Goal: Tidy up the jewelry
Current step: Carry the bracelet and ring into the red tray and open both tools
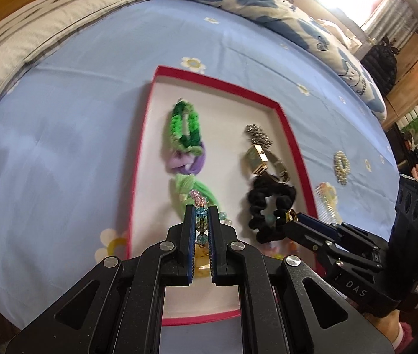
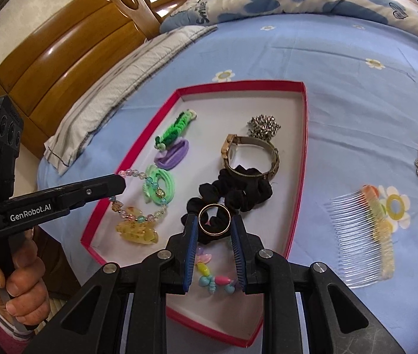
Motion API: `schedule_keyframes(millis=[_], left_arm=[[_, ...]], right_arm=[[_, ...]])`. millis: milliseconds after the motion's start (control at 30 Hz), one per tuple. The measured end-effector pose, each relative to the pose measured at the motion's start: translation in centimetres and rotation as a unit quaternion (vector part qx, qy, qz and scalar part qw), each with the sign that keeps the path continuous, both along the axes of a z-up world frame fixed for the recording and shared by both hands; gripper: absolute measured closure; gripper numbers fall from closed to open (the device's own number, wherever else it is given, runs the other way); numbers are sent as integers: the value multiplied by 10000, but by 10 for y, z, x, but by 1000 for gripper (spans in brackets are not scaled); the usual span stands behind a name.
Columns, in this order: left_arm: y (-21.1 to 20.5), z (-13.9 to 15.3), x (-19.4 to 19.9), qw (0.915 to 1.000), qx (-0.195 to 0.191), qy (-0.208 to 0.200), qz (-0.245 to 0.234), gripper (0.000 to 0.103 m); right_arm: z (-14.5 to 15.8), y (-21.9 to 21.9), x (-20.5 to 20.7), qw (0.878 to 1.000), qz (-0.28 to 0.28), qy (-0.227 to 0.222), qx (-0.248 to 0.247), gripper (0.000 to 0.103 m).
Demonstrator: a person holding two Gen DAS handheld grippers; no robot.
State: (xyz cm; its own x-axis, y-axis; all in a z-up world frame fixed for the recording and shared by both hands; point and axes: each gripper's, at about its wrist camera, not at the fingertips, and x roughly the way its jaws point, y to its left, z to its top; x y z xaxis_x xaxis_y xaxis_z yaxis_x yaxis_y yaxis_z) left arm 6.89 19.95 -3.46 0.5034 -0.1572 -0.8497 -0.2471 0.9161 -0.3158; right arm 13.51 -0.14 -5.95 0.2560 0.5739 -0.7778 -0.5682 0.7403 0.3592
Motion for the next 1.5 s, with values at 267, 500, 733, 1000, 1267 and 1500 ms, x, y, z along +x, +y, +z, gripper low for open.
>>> schedule_keyframes(millis=[267, 500, 733, 1000, 1267, 1500], left_arm=[[4, -17, -1, 9998, 13, 202, 55, 97], [2, -27, 1, 9994, 29, 349, 81, 97], [7, -30, 0, 9990, -30, 416, 133, 97], [4, -28, 2, 9989, 76, 435, 128, 97], [2, -24, 0, 9989, 124, 418, 140, 91], [2, -20, -1, 9990, 142, 397, 139, 87]], right_arm=[[-9, 8, 0, 9997, 117, -31, -189, 80], [-10, 9, 2, 9998, 108, -2, -190, 79], [-14, 8, 4, 9998, 80, 82, -169, 78], [-14, 11, 4, 9997, 112, 97, -180, 76], [-14, 10, 5, 9998, 96, 119, -158, 75], [-12, 5, 5, 9999, 46, 118, -114, 66]])
